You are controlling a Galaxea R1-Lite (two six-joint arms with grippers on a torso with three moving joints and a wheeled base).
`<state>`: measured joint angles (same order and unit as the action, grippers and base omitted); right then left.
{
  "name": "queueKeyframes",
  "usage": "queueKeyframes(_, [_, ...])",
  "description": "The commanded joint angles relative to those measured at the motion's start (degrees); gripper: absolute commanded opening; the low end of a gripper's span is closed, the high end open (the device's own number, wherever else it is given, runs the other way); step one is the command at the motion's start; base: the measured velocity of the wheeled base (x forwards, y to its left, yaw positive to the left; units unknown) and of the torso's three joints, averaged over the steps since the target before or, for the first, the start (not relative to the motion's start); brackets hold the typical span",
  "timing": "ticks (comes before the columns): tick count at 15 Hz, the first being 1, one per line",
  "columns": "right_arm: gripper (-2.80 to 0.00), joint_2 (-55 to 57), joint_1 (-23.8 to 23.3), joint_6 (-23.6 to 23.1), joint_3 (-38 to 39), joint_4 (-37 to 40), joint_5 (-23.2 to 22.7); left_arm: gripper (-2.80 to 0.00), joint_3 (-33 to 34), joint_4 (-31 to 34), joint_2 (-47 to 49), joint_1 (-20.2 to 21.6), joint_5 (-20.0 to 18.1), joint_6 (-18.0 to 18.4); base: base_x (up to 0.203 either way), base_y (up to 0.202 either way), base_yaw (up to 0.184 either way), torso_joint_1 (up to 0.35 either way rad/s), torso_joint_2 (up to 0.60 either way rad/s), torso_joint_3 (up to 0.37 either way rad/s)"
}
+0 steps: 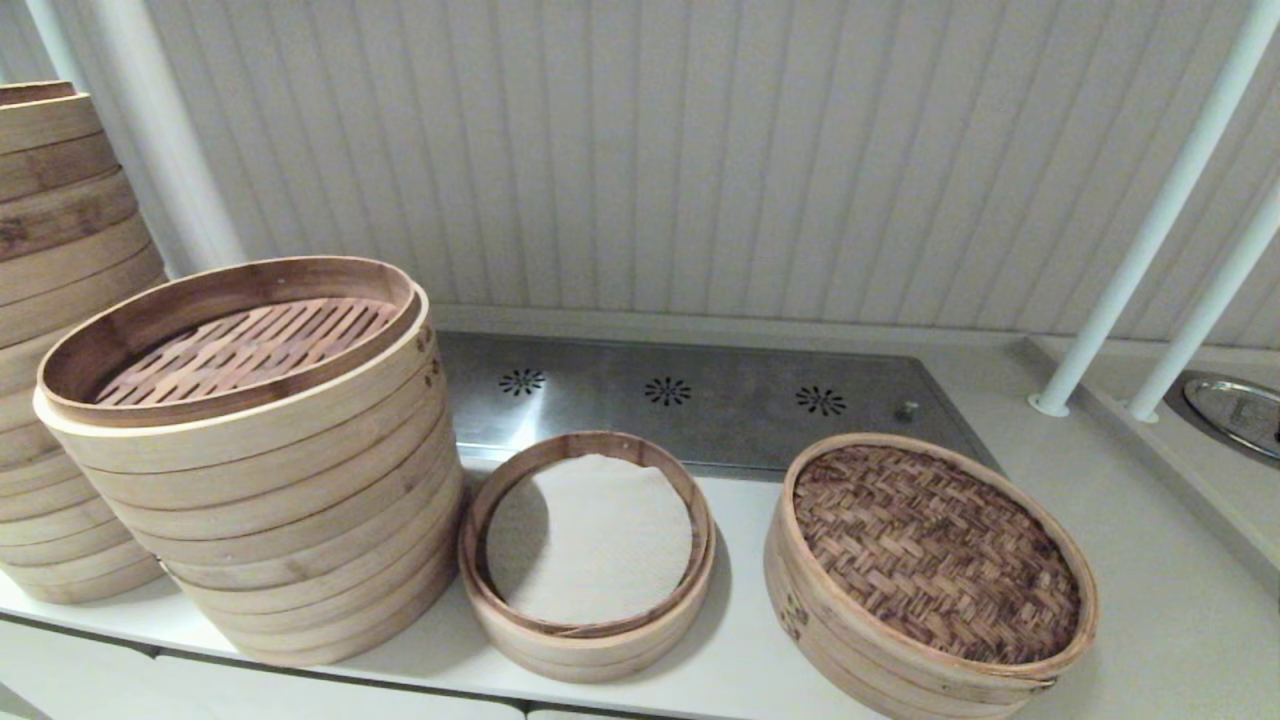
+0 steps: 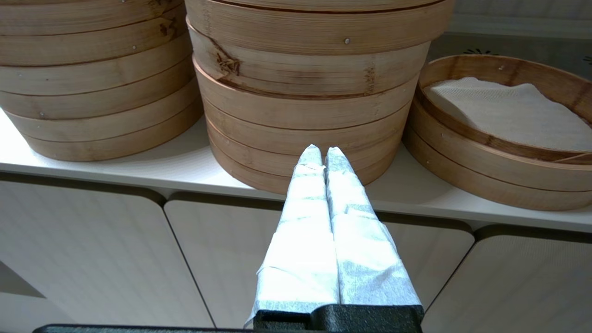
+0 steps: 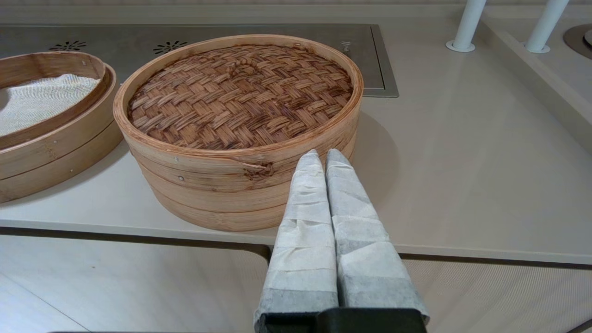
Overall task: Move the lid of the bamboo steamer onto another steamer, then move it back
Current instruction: Pick up the steamer
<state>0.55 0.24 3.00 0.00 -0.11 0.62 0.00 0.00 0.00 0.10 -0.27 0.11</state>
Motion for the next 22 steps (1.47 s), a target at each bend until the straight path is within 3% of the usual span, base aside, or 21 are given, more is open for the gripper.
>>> queueKeyframes(1, [-2.80,0.1,0.0,0.0,0.1,0.0,0.0,-2.80,0.0,0.0,0.1,0.0,0.0,0.0,0.000,0.000,0.000,0.000,0.00,0.000])
queueKeyframes(6, [-2.80,-0.3,0.1,-1.0,-1.4,0.0,0.0,-2.80,0.0,0.0,0.1,0.0,0.0,0.0,0.000,0.000,0.000,0.000,0.00,0.000])
queueKeyframes(10, [-2.80,5.4,0.2,-1.2,-15.3,6.8,-0.4,-2.80,0.0,0.0,0.1,0.0,0.0,0.0,0.000,0.000,0.000,0.000,0.00,0.000])
queueKeyframes(13, [-2.80,20.3,0.2,-1.0,-25.0,8.1,-0.6,-2.80,0.0,-0.1,0.1,-0.1,0.0,0.0,0.000,0.000,0.000,0.000,0.00,0.000])
queueKeyframes(17, [-2.80,44.9,0.2,0.3,-43.4,8.8,-0.2,-2.80,0.0,-0.1,0.1,-0.1,0.0,-0.2,0.000,0.000,0.000,0.000,0.00,0.000])
queueKeyframes(22, [-2.80,73.9,3.0,6.5,-62.2,13.2,2.3,-2.80,0.0,-0.1,0.0,-0.1,0.0,-0.2,0.000,0.000,0.000,0.000,0.00,0.000])
